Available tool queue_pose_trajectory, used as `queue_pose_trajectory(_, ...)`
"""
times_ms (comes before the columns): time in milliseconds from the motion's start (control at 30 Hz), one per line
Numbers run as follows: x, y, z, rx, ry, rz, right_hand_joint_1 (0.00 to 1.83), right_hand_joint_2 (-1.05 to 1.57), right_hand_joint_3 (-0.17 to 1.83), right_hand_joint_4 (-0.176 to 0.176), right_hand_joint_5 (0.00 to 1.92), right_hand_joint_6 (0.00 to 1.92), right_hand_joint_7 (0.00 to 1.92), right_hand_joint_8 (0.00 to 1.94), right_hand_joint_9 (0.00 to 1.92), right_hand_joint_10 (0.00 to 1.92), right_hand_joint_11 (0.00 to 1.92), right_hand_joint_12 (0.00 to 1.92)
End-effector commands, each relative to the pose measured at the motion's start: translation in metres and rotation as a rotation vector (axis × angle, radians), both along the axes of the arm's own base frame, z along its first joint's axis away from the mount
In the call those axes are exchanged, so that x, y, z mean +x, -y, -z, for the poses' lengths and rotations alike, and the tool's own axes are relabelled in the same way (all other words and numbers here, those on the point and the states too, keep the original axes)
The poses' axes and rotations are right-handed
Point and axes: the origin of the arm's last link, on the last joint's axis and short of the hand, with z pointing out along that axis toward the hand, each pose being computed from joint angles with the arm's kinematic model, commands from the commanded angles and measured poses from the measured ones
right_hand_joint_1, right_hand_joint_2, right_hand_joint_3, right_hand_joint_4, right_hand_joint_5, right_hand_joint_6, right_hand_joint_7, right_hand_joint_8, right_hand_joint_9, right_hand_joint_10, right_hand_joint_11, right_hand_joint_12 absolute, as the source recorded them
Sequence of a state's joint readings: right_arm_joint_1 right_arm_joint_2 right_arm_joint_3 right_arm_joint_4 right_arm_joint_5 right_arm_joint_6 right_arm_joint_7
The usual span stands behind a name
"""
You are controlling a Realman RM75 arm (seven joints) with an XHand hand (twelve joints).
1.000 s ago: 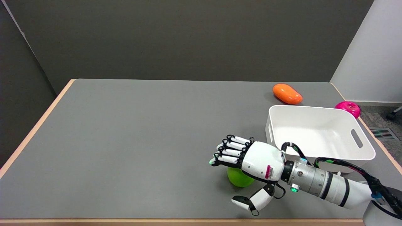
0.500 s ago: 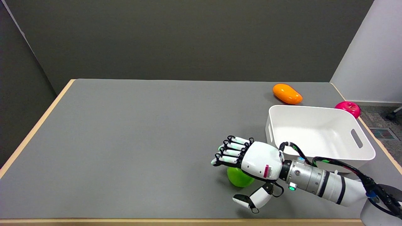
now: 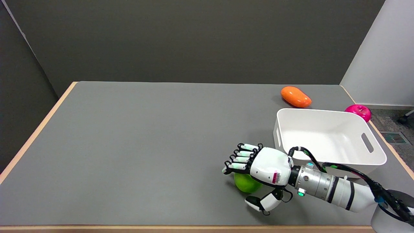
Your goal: Pick up the green apple.
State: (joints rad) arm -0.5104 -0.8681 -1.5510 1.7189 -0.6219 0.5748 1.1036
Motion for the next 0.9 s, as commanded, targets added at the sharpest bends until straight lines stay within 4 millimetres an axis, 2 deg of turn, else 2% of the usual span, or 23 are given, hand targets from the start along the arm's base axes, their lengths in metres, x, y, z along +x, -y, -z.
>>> queue_pose_trajectory(33,-0.001,0.006,-0.002,-0.008,-0.008,-0.015,0.94,0.68,0.93,0.054,0.47,0.99,0.63,0.76,0.53,1.15,0.41,1.62)
queue_pose_trajectory(133,0.0,0.008,-0.002,-0.003,-0.015,-0.027,0.94,0.72,0.93,0.053,0.52,1.12,0.7,0.92,0.63,1.25,0.49,1.68)
queue_pose_trajectory(167,0.001,0.008,-0.002,0.0,-0.02,-0.033,1.03,0.91,0.62,0.018,0.57,1.31,0.76,1.09,0.68,1.29,0.53,1.71)
queue_pose_trajectory(200,0.001,0.009,-0.002,0.0,-0.022,-0.036,1.15,1.15,0.23,-0.026,0.62,1.54,0.83,1.29,0.74,1.32,0.57,1.74)
queue_pose_trajectory(467,0.009,0.014,0.001,0.018,-0.021,-0.068,1.18,1.11,0.27,-0.092,0.63,1.46,0.89,1.33,0.86,1.35,0.66,1.69)
queue_pose_trajectory(567,0.013,0.016,0.003,0.033,-0.008,-0.088,1.19,1.08,0.34,-0.112,0.65,1.44,0.88,1.36,0.88,1.41,0.7,1.76)
queue_pose_trajectory(633,0.02,0.021,0.006,0.044,0.0,-0.115,1.2,1.09,0.34,-0.176,0.71,1.44,0.76,1.45,0.92,1.53,0.71,1.82)
queue_pose_trajectory(767,0.041,0.032,0.011,0.066,0.027,-0.193,1.19,1.07,0.38,-0.176,0.7,1.46,0.75,1.48,0.92,1.64,0.73,1.85)
queue_pose_trajectory(900,0.079,0.047,0.017,0.082,0.118,-0.308,1.19,1.07,0.4,-0.176,0.7,1.47,0.75,1.49,0.92,1.69,0.74,1.86)
